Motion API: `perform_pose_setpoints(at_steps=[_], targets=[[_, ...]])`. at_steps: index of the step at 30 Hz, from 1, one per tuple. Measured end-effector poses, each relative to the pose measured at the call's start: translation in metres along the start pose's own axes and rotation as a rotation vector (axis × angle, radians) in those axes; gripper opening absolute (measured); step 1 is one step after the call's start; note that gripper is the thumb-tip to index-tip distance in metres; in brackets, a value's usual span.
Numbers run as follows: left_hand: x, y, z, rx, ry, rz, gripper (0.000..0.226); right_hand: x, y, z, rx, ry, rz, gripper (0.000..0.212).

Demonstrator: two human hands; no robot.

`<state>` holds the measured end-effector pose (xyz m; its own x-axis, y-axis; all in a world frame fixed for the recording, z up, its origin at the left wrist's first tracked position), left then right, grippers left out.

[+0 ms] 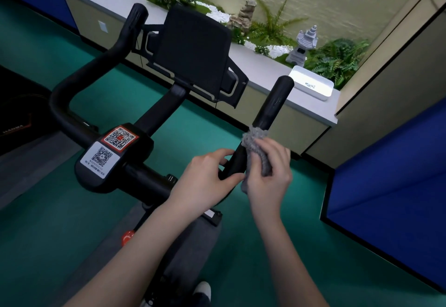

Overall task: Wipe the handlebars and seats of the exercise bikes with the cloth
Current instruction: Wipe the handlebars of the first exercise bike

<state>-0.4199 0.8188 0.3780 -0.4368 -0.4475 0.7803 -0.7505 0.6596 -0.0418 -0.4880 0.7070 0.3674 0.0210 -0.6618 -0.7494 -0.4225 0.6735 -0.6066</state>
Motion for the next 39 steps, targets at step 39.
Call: perform_pose_setpoints(at_steps=[39], targets=[[-0.006, -0.004, -0.007, -0.111, 0.182, 0.051, 0.057, -0.014, -0.076, -0.003, -0.472, 0.321, -0.286, 0.018]])
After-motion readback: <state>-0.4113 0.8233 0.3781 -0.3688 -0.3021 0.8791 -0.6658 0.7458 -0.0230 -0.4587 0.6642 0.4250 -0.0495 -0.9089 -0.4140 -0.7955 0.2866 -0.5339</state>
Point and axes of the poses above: each hand's wrist, its own y-axis away from the middle knuckle, its own z-axis out of the palm, x = y × z, the point moved 2 cm from there along -y, towards the middle knuckle, and after that the axes turned 3 degrees about z, right-handed, at the moved point
